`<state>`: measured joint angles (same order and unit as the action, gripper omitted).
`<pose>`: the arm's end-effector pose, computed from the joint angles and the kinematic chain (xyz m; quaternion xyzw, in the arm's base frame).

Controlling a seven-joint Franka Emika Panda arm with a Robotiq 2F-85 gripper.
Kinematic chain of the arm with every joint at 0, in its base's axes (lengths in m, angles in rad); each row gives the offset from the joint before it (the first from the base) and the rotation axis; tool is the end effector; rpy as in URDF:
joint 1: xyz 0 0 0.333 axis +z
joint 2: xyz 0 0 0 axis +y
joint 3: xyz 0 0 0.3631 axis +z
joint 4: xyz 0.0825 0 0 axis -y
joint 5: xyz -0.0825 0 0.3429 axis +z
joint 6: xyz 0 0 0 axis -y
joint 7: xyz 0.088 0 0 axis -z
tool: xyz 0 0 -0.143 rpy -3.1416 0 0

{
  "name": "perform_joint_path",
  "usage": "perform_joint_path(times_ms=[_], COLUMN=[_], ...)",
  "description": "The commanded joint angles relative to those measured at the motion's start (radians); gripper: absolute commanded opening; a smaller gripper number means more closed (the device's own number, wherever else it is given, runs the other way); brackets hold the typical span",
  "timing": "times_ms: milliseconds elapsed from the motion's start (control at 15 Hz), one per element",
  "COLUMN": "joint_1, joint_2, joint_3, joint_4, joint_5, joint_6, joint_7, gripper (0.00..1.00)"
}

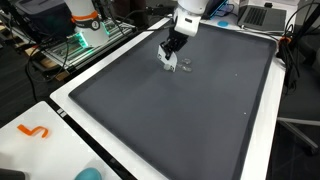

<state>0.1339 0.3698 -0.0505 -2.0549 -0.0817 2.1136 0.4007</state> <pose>0.5345 0.0391 0.2749 0.9786 -0.1297 -0.1405 0.0765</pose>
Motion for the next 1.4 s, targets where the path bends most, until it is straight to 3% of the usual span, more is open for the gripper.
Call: perform_joint_path(times_ms=[0,667,1333], joint_1=[-0.001,0.005,-0.004], joint_2=[-0.062,-0.163,-0.128], joint_3=[0.009,0.047,0.05], joint_4=[-0.051,-0.04,-0.011], joint_5=[-0.04,-0.119,-0.098], joint_6=[0.037,0.029,0.031], joint_7=[-0.015,-0.05,-0.035], gripper=[0.01,0.01,0.01])
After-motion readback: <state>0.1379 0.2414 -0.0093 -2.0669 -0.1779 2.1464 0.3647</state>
